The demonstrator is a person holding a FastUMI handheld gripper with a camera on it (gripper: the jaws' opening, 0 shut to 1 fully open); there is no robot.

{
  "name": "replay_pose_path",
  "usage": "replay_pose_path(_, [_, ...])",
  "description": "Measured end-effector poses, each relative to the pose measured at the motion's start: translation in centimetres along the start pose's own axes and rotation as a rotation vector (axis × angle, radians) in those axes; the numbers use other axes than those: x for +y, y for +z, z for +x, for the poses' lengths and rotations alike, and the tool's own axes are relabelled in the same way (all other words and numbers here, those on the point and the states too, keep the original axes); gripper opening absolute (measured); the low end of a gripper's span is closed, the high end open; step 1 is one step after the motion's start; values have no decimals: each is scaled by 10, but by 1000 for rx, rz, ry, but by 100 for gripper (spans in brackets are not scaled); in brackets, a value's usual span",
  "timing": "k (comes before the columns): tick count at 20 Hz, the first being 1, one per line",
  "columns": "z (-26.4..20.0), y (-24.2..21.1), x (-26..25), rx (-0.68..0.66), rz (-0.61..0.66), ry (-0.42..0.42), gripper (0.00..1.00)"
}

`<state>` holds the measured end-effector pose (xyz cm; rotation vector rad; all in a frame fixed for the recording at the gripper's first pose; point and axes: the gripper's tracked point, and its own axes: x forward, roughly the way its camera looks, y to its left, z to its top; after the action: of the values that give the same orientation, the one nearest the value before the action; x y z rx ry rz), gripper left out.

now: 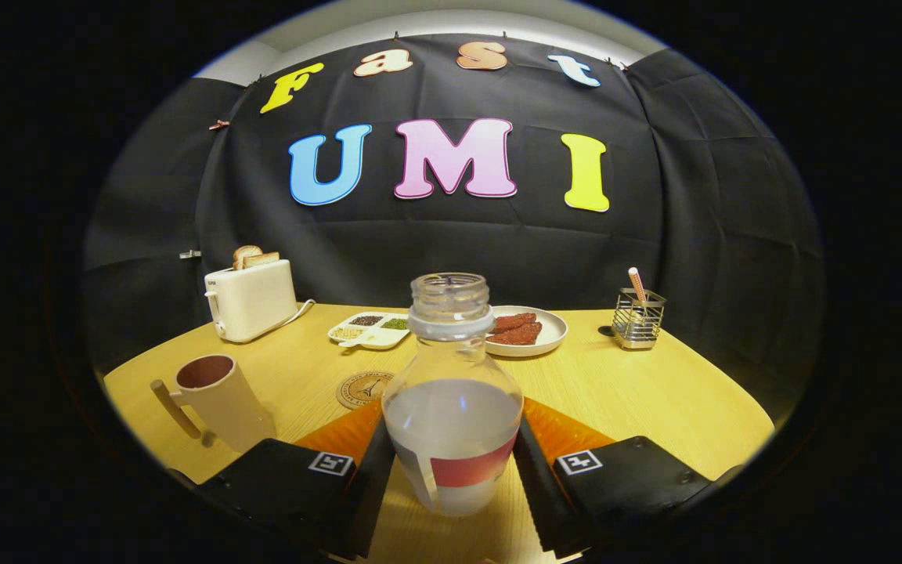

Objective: Take the bottle from table, then pour the juice into the cup, finally place the bottle on the coaster

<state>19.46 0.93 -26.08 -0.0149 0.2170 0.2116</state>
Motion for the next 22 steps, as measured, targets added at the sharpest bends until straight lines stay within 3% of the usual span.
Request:
replay_pose_path(11, [-6, 27, 32, 62, -198, 109, 70])
replay_pose_path(18, [-2, 61, 51, 112, -415, 99, 69])
replay_pose_path(22, [-4, 69, 55, 155, -638, 40, 70])
